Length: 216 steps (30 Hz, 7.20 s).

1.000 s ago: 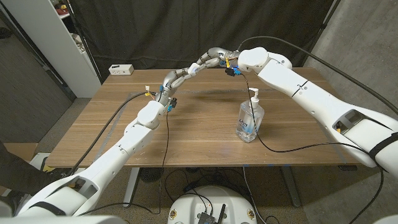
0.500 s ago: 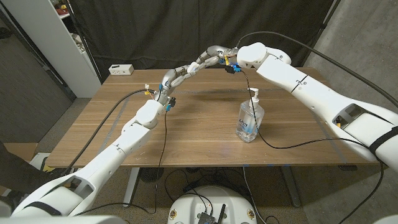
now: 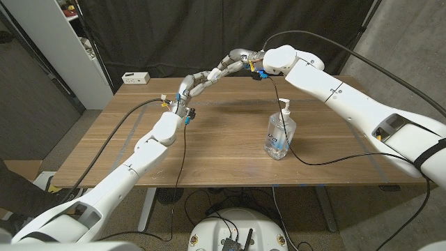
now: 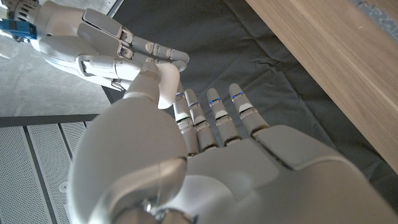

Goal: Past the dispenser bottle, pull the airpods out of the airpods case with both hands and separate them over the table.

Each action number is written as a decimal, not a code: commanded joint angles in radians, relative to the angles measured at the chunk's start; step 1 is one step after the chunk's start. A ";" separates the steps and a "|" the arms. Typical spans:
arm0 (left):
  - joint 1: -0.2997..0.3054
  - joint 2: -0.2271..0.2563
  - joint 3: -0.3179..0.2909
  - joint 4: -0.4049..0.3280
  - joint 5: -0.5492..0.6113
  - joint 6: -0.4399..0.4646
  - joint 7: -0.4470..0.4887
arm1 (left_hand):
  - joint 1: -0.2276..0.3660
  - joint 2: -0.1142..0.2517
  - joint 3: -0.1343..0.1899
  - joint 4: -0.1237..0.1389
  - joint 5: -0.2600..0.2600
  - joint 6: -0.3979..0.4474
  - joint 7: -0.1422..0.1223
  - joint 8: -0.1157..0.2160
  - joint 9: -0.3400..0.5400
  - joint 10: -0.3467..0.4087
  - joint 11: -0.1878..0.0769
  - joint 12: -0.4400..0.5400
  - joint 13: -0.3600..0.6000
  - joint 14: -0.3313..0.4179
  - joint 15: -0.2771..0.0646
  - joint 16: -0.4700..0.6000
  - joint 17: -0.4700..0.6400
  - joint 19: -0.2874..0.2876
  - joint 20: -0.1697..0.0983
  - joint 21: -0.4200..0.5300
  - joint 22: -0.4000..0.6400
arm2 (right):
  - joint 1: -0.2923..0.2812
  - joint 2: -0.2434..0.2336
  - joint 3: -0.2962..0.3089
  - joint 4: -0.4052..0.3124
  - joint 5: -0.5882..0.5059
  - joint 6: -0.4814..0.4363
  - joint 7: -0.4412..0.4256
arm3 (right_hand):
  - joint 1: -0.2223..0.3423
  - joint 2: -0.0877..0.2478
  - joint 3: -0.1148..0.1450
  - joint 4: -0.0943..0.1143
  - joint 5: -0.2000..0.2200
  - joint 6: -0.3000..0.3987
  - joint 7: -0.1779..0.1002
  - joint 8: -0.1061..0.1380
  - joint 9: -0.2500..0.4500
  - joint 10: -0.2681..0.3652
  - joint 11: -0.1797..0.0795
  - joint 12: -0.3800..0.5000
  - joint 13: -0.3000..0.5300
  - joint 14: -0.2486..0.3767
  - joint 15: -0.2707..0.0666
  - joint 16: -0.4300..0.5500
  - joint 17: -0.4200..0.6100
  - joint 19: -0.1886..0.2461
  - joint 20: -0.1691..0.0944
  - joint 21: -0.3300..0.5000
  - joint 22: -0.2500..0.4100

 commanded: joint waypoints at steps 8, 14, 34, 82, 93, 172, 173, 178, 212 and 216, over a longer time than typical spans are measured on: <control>0.013 0.063 -0.009 -0.062 0.032 0.078 -0.018 | -0.137 -0.119 -0.127 0.058 0.035 -0.133 -0.016 -0.080 0.029 -0.059 0.031 -0.025 0.016 -0.052 -0.008 -0.018 0.005 -0.017 0.034 -0.005 -0.004 | -0.001 0.025 -0.006 0.017 -0.033 -0.035 -0.029 | 0.016 0.004 0.011 -0.001 0.007 0.047 0.051 0.070 0.079 0.017 0.000 0.009 -0.001 0.020 -0.125 0.003 0.003 0.002 0.003 0.005 0.003; 0.024 0.063 -0.016 -0.077 0.061 0.100 0.029 | -0.143 -0.122 -0.137 0.062 0.048 -0.157 -0.014 -0.095 0.023 -0.068 0.033 -0.029 0.018 -0.057 -0.002 -0.019 0.006 -0.016 0.035 -0.005 -0.004 | 0.001 0.029 -0.005 0.023 -0.026 -0.033 -0.029 | 0.017 0.003 0.011 0.000 0.007 0.047 0.052 0.072 0.088 0.017 -0.001 0.010 -0.001 0.022 -0.127 0.002 0.004 0.001 0.002 0.005 0.003; 0.050 0.083 0.011 -0.175 0.213 0.270 0.145 | -0.018 -0.019 -0.078 0.023 0.074 -0.034 -0.006 -0.057 0.019 -0.033 0.023 -0.018 0.026 -0.024 -0.028 -0.009 0.003 -0.003 0.019 0.002 -0.006 | -0.017 0.010 0.011 -0.033 -0.018 -0.038 -0.043 | 0.018 0.001 0.014 0.001 0.005 0.046 0.054 0.078 0.111 0.024 -0.003 0.013 -0.001 0.033 -0.123 -0.004 0.000 0.002 0.006 0.008 0.003; 0.054 0.063 0.027 -0.152 0.302 0.204 0.191 | 0.030 0.027 -0.083 0.015 0.092 0.051 -0.030 -0.019 0.062 0.037 -0.013 0.005 0.040 0.028 -0.066 0.009 0.010 0.008 0.007 0.012 -0.004 | -0.013 0.017 0.011 0.002 0.011 -0.021 -0.037 | 0.019 -0.001 0.020 0.002 0.002 0.045 0.056 0.079 0.144 0.035 0.000 0.017 -0.005 0.049 -0.125 -0.007 0.006 0.003 0.011 0.012 0.002; 0.043 0.055 0.029 -0.143 0.275 0.200 0.172 | 0.054 0.131 -0.027 0.045 0.076 0.124 -0.021 0.006 0.070 0.074 -0.009 0.016 0.048 0.054 -0.070 0.023 0.026 0.016 0.008 0.025 0.000 | -0.013 0.011 0.015 0.015 0.018 -0.014 -0.030 | 0.017 -0.001 0.020 0.004 0.002 0.046 0.054 0.076 0.146 0.032 -0.002 0.017 -0.004 0.047 -0.127 -0.009 0.009 0.002 0.011 0.012 0.002; 0.029 0.068 0.050 -0.091 0.434 0.087 0.243 | -0.120 -0.037 -0.017 0.017 0.054 -0.019 -0.032 -0.086 0.027 0.017 -0.014 -0.047 0.051 0.018 -0.078 -0.029 -0.003 -0.025 -0.004 0.040 -0.011 | 0.077 -0.017 -0.039 -0.024 -0.099 -0.048 0.127 | 0.004 0.012 0.024 0.015 0.002 0.025 0.066 0.069 0.195 0.002 0.011 0.007 0.004 0.021 -0.114 -0.024 0.028 -0.016 0.009 0.013 0.002; 0.031 0.065 0.050 -0.094 0.437 0.095 0.246 | -0.113 -0.033 -0.014 0.014 0.056 -0.014 -0.035 -0.084 0.029 0.018 -0.014 -0.046 0.052 0.021 -0.080 -0.027 -0.002 -0.025 -0.003 0.040 -0.011 | 0.077 -0.017 -0.038 -0.024 -0.099 -0.048 0.126 | 0.005 0.012 0.025 0.014 0.002 0.025 0.066 0.069 0.196 0.003 0.014 0.007 0.004 0.021 -0.115 -0.024 0.028 -0.015 0.010 0.013 0.002; 0.033 0.056 0.050 -0.111 0.451 0.146 0.253 | -0.074 -0.012 0.001 -0.001 0.064 0.021 -0.033 -0.067 0.037 0.031 -0.020 -0.040 0.056 0.031 -0.083 -0.020 0.002 -0.019 -0.004 0.042 -0.010 | 0.071 -0.016 -0.030 -0.025 -0.091 -0.043 0.119 | 0.004 0.012 0.025 0.015 0.002 0.025 0.067 0.070 0.201 0.003 0.012 0.007 0.004 0.023 -0.113 -0.024 0.028 -0.015 0.010 0.013 0.002; 0.040 0.026 0.043 -0.090 0.348 0.050 0.245 | -0.023 0.114 0.045 0.030 0.054 0.149 -0.045 0.026 0.105 0.141 -0.028 0.002 0.086 0.100 -0.109 0.024 0.043 0.004 -0.014 0.065 -0.002 | 0.055 -0.036 -0.026 -0.049 -0.081 -0.033 0.112 | -0.001 0.009 0.030 0.012 -0.001 0.027 0.066 0.069 0.217 0.007 0.008 0.005 0.004 0.030 -0.117 -0.028 0.030 -0.016 0.010 0.016 0.001; 0.046 0.025 0.028 -0.092 0.266 0.023 0.186 | -0.049 0.128 0.047 0.061 0.048 0.148 -0.041 0.028 0.109 0.142 -0.027 0.002 0.090 0.101 -0.110 0.028 0.051 0.003 -0.016 0.068 -0.001 | 0.051 -0.046 -0.028 -0.056 -0.091 -0.029 0.113 | -0.002 0.010 0.030 0.013 -0.001 0.026 0.066 0.068 0.217 0.010 0.008 0.007 0.005 0.027 -0.118 -0.027 0.033 -0.017 0.009 0.016 0.001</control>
